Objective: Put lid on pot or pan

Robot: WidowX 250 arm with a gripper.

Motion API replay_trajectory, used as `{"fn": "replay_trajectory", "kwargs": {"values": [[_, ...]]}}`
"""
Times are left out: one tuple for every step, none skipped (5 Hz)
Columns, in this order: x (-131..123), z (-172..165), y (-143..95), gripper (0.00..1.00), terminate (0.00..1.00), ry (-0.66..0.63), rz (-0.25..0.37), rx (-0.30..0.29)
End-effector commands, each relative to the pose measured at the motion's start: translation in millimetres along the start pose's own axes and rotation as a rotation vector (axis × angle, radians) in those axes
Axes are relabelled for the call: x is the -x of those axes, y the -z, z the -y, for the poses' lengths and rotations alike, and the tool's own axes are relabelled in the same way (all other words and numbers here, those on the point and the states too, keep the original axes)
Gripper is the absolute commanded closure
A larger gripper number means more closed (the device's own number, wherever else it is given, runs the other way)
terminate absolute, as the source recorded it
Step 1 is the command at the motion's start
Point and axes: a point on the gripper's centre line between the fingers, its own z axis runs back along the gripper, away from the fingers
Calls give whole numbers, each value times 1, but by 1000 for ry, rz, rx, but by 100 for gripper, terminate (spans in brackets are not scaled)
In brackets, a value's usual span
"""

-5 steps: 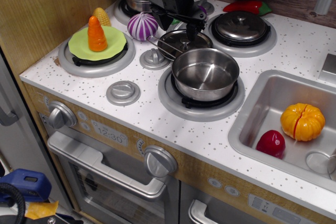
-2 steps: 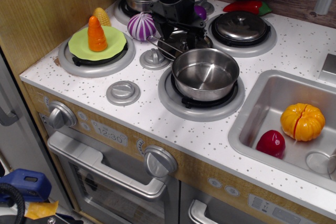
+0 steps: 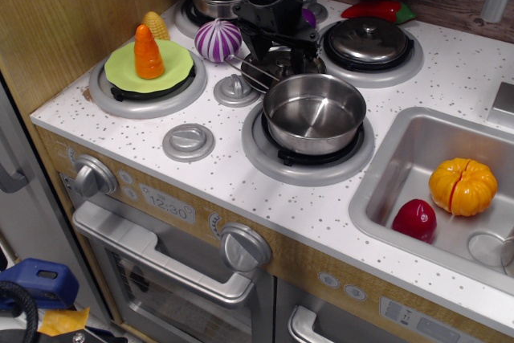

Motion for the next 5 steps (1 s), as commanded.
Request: {"fn": "replay_trajectory", "kwargs": {"values": [[-14,-17,-5,0,0,-15,60,9],[-14,-17,-2,0,0,-22,72,2],[-15,-18,-1,100,0,-26,73,4],[-18,-17,-3,100,0,-23,73,0],[-28,-15,-12,100,0,-4,95,-27]]}}
